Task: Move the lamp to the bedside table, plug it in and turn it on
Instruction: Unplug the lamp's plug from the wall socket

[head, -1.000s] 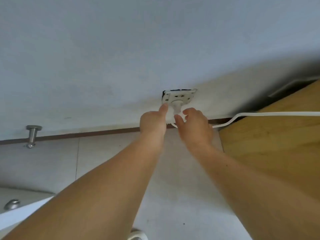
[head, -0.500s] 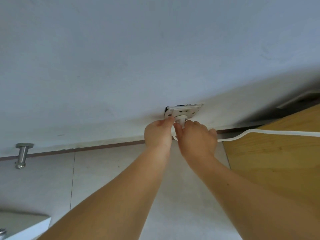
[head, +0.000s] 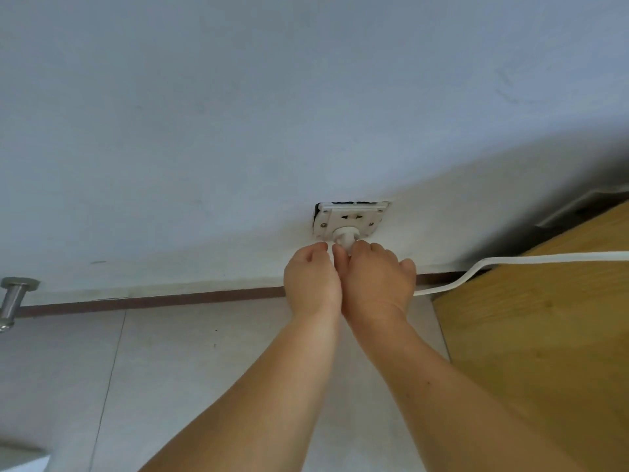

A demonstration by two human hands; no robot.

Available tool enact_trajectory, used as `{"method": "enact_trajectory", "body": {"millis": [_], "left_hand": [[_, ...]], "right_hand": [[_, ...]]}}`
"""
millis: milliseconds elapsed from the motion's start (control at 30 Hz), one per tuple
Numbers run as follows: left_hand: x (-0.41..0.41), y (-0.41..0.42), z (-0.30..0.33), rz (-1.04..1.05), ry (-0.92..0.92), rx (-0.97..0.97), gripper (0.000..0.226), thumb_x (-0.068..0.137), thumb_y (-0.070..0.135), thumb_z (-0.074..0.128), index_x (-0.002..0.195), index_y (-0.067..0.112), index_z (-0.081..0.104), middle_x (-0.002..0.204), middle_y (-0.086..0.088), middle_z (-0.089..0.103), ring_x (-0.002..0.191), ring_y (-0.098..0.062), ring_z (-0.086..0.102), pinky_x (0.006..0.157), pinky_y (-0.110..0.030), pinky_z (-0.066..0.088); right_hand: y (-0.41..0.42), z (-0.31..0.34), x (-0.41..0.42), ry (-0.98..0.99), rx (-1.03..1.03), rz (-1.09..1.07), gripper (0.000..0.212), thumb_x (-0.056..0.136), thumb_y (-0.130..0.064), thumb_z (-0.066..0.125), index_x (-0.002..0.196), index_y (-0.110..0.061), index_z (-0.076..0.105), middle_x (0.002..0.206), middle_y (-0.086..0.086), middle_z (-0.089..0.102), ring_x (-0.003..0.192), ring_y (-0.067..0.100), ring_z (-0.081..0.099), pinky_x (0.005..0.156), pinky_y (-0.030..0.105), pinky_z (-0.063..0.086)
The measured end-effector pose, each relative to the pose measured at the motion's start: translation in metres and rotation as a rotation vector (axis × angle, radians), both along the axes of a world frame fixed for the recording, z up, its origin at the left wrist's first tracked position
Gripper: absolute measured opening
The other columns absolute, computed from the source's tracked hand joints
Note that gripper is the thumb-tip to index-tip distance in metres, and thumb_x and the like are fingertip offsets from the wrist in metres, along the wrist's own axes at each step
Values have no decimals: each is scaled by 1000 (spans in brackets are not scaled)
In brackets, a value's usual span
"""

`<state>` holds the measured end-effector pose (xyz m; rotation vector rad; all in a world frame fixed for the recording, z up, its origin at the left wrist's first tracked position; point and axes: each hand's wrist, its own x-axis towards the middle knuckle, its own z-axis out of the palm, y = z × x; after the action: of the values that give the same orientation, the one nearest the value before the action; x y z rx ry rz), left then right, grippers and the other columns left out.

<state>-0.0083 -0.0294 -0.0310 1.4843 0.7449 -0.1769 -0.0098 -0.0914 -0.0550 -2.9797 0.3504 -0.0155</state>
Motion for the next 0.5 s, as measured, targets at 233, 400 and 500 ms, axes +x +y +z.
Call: {"method": "enact_trajectory", "body": {"millis": [233, 400, 500], "left_hand": [[-29, -12, -24, 78, -250, 137, 38, 88, 4, 35, 103, 24, 63, 113, 0, 61, 103, -14, 55, 97, -37, 42], [-26, -2, -43, 90, -381, 207, 40, 87, 1, 35, 99, 25, 64, 112, -1, 62, 104, -15, 56, 99, -42, 41], [-21, 3, -45, 62, -449, 227, 39, 88, 1, 33, 101, 23, 63, 114, -3, 61, 102, -15, 54, 101, -44, 40]], "right_hand": [[-4, -11, 3, -138, -2, 42, 47, 94, -42, 24, 93, -13, 60, 89, 5, 64, 84, 24, 56, 72, 37, 26], [-3, -20, 0, -244, -21, 41, 45, 93, -41, 24, 92, -14, 60, 89, 4, 64, 81, 24, 55, 70, 37, 23], [-2, -19, 0, -292, -28, 34, 46, 94, -41, 24, 88, -14, 61, 85, 4, 65, 70, 21, 46, 68, 36, 24]]}}
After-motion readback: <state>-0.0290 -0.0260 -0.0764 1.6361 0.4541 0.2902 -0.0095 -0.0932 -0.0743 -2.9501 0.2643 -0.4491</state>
